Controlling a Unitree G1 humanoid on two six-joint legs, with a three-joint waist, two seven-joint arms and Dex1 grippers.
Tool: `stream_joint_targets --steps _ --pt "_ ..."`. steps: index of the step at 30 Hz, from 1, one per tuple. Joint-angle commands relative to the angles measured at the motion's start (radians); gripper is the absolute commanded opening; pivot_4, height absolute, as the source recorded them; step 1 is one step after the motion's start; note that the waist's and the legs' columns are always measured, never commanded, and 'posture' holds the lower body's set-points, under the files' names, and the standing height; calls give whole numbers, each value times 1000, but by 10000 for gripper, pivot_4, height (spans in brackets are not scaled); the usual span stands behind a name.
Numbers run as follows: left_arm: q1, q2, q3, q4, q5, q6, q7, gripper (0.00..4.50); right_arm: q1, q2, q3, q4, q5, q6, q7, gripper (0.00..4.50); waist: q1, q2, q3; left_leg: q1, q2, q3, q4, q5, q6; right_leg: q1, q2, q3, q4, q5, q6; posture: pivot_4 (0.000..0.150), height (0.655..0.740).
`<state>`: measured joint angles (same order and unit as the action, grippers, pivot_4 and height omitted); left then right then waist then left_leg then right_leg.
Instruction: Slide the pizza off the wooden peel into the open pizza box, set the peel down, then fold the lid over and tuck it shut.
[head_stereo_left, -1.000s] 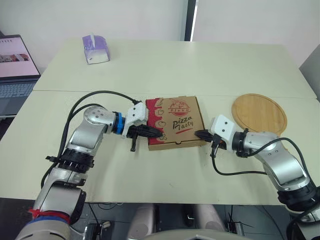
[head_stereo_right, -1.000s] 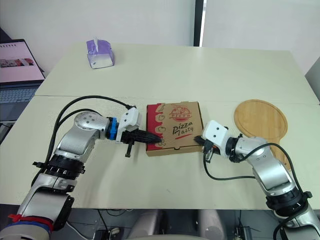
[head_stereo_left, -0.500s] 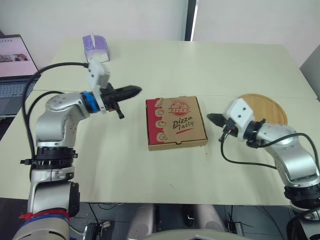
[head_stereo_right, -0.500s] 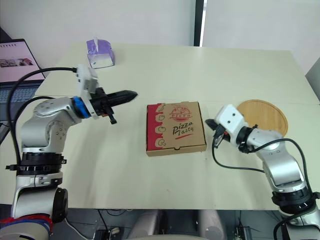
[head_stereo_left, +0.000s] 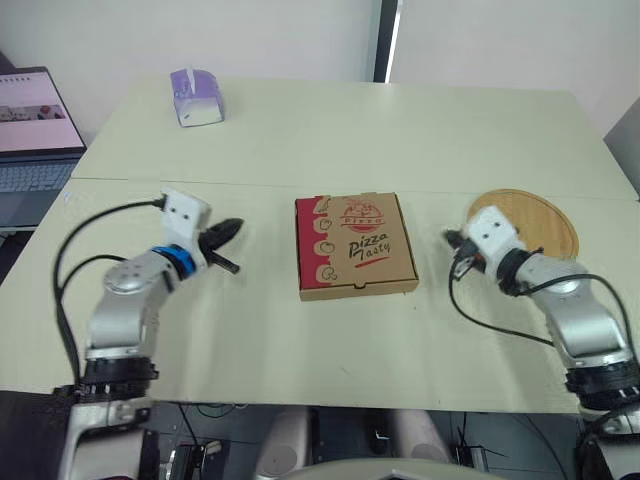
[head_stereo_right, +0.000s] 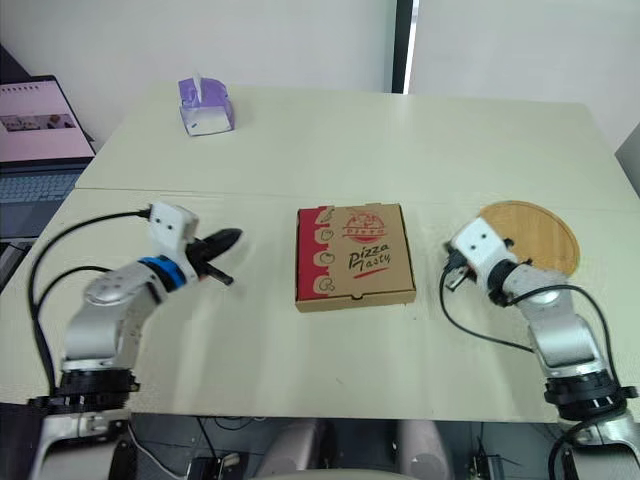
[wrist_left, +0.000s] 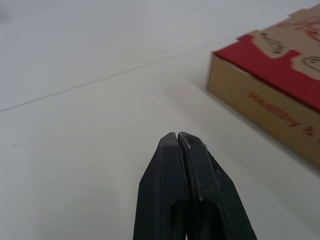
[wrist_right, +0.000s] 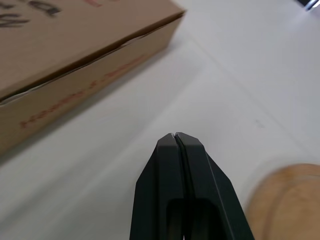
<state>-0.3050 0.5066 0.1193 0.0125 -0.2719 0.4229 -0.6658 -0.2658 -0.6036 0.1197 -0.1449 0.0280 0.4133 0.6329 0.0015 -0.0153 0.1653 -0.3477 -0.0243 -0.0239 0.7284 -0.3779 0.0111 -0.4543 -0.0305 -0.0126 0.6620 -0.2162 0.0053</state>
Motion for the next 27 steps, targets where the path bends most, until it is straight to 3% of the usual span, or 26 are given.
stream_joint_targets --steps 1,16,27 --pt "-5 -19 -27 -76 -18 29 10 0 1 13 46 -30 6 -8 43 131 -1 0 0 0 0 0 0 0 0 0 0 0 0 0 0 1500 7251" --pt "2 -86 -157 -164 -52 131 -27 0 85 -39 40 -199 75 84 145 131 1 0 0 0 0 0 0 0 0 1 0 0 -1 0 0 1500 7251" --pt "31 -80 -163 -192 -52 144 -34 0 98 -65 34 -206 77 94 146 131 1 0 0 1 0 -1 0 0 0 1 0 -1 -1 0 0 1500 7251"
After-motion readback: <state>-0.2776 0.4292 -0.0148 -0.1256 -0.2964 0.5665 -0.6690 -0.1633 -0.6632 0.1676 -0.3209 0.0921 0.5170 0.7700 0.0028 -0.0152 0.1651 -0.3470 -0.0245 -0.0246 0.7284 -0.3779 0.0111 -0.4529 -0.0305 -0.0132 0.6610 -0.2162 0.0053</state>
